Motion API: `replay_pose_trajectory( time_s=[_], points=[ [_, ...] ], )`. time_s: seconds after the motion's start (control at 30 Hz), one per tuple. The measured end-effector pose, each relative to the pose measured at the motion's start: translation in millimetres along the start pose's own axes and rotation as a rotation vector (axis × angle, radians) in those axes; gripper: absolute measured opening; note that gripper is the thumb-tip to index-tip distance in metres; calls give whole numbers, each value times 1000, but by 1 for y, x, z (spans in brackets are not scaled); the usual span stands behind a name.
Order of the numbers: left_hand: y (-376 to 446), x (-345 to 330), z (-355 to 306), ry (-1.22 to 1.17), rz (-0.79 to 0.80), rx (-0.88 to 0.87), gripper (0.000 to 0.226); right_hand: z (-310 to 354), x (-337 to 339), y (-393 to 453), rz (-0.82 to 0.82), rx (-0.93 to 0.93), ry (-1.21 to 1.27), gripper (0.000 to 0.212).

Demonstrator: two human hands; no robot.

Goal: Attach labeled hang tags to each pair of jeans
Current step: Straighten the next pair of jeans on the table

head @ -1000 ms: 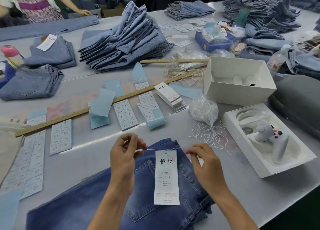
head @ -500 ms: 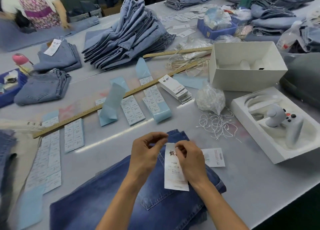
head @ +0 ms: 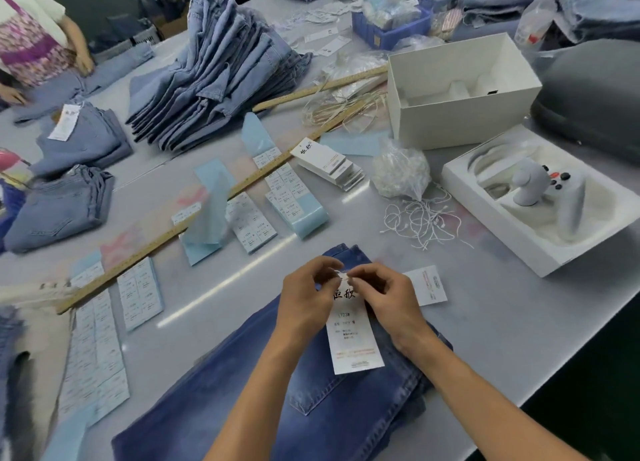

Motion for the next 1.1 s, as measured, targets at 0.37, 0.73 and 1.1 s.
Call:
replay_pose_trajectory(
  time_s=[0.37, 0.73, 1.1],
  points=[
    [3, -7, 1, -10, -10, -81, 24, -12, 0, 4, -5, -22, 72, 11],
    [4, -12, 7, -42, 1, -61, 23, -12, 0, 4, 1, -27, 99, 9],
    [20, -6, 23, -105, 177, -69, 36, -4, 4, -3, -11, 3, 192, 14]
  ],
)
Point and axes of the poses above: each hand's wrist, its own y-axis towards the middle knuckle, its own x-axis out of the back of the hand, z = x × y, the point moved 5 cm from there along y, towards the middle knuckle, and after that the axes turned 5 degrees about -z, right-handed, at the moved point
